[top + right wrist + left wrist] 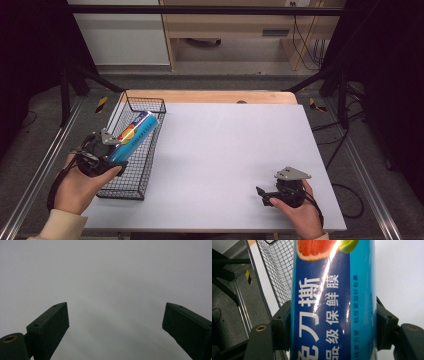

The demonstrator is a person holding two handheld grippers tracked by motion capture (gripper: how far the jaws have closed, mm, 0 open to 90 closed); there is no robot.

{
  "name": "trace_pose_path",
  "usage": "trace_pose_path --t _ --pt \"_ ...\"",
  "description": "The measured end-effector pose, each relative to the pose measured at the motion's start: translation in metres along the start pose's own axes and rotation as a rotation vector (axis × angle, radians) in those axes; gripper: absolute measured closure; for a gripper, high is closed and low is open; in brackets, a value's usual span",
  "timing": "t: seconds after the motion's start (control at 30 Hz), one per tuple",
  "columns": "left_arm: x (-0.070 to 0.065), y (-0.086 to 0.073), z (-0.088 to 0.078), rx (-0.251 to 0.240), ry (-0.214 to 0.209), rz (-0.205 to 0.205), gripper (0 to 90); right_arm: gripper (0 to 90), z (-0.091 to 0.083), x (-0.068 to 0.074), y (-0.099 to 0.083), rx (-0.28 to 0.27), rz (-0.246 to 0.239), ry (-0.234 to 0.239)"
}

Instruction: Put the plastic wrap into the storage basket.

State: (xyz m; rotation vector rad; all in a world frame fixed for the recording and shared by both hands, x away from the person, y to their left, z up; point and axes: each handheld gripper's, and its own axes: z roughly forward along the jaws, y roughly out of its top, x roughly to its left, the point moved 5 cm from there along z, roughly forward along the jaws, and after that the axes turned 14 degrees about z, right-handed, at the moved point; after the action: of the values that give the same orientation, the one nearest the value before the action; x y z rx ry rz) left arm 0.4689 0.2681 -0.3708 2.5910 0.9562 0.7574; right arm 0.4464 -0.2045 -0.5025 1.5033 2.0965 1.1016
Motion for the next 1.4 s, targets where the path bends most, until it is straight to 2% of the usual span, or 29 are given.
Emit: trace_pose_path --t 0.37,0.83,1.1,1.2,1.27,1.4 --pt "-0.001 -0.003 0.004 0.012 -0.005 0.003 31.9 7.5 0.0 0.0 0.0 -0.001 0.005 -0.002" --pt "0.0 -0.009 0.016 0.041 -0.015 -0.017 31.8 7.5 0.0 0.001 0.0 0.004 0.009 0.0" --pt "0.006 -0.01 0.032 0.098 -0.023 -0.055 31.9 7.5 0.001 0.002 -0.001 0.009 0.001 0.004" --pt "0.011 -0.013 0.035 0.104 -0.045 -0.102 31.9 7.5 0.002 0.002 -0.001 0.01 0.0 0.006" --pt "0.013 -0.013 0.036 0.107 -0.058 -0.116 31.9 7.5 0.002 0.001 -0.001 0.013 -0.005 0.002" --pt "0.013 -0.01 0.037 0.142 -0.058 -0.097 31.9 7.5 0.002 0.003 -0.001 0.014 0.002 0.003"
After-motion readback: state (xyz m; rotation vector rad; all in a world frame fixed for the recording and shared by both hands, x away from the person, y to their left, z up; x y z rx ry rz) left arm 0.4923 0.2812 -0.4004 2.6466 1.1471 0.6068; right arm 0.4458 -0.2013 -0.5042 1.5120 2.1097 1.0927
